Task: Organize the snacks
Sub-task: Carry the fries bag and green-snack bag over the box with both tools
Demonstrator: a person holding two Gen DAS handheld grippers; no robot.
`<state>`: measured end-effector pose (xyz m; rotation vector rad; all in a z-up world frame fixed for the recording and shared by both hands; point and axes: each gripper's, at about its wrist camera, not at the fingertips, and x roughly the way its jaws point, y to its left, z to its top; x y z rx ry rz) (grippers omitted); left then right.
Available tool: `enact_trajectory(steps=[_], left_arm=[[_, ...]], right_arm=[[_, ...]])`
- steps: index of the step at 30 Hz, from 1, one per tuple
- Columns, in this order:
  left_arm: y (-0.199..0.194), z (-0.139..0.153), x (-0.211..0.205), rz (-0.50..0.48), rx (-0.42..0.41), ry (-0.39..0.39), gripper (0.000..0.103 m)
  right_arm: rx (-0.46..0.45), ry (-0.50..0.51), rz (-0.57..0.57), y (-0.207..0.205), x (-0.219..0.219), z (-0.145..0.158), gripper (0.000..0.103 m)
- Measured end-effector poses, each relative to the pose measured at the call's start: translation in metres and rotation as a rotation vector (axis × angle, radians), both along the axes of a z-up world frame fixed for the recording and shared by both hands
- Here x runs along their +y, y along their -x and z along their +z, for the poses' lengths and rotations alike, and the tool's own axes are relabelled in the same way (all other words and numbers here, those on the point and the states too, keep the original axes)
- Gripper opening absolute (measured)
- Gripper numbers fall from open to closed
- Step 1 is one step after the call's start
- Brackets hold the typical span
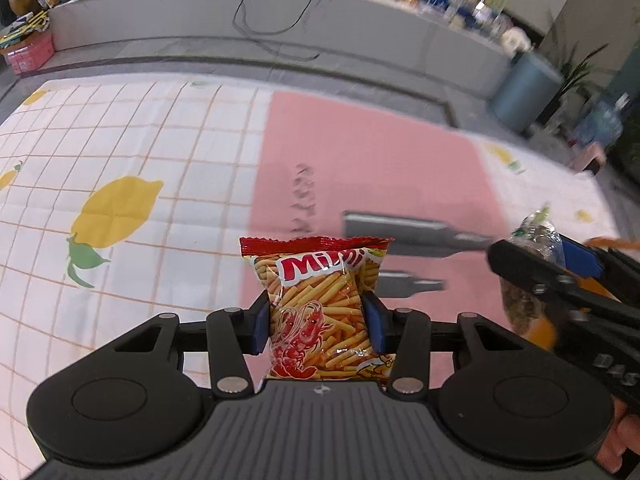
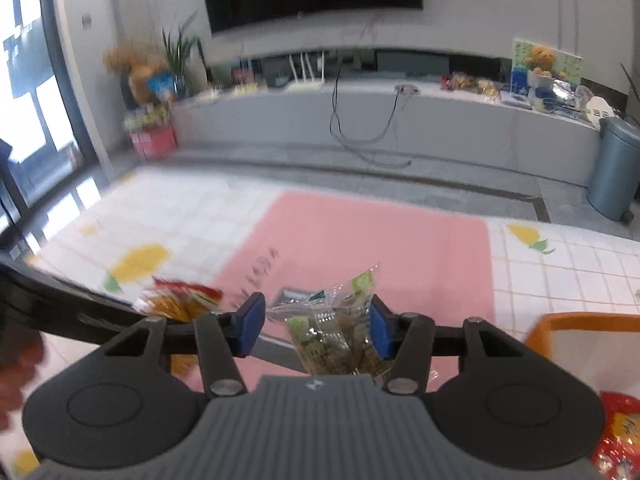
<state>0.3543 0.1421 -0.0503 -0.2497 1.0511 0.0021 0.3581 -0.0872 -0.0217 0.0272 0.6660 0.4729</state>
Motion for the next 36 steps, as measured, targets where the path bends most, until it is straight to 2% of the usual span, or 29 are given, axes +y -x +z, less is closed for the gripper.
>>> enact_trajectory(steps=[4,9,11,14,18,22,24,27,34,36], left_arm=[[0.022,0.038,-0.025,-0.045,-0.101,0.060,0.052],[0.056,0.083,-0.070,-0.127,-0.209,0.138,0.052],[0.068,0.096,-0.095,-0.184,-0.242,0.177,0.052],[0.080,0.104,-0.138,-0.284,-0.258,0.204,0.052],[0.081,0.095,-0.194,-0.388,-0.225,0.211,0.052],[0.071,0.075,-0.234,-0.422,-0.219,0.098,0.052],[0.067,0.064,-0.248,-0.425,-0.190,0.076,0.052],[0.060,0.053,-0.259,-0.412,-0.179,0.046,0.051],[0.045,0.032,-0.272,-0.417,-0.143,0.055,0.051],[0.043,0.028,-0.273,-0.410,-0.140,0.056,0.052]], right_arm=[[-0.055,-0.055,-0.080,0.036,-0.045,0.044,0.052],[-0.071,-0.110,-0.212,0.089,-0.120,0.074,0.052],[-0.048,-0.053,-0.266,0.106,-0.141,0.078,0.052],[-0.007,0.118,-0.359,0.127,-0.162,0.067,0.052],[0.085,0.174,-0.387,0.131,-0.183,0.039,0.052],[0.138,0.147,-0.407,0.117,-0.192,0.025,0.052],[0.162,0.138,-0.412,0.107,-0.193,0.019,0.052],[0.182,0.146,-0.443,0.095,-0.195,0.013,0.052],[0.214,0.128,-0.515,0.088,-0.212,0.002,0.052],[0.223,0.082,-0.532,0.087,-0.220,0.002,0.052]])
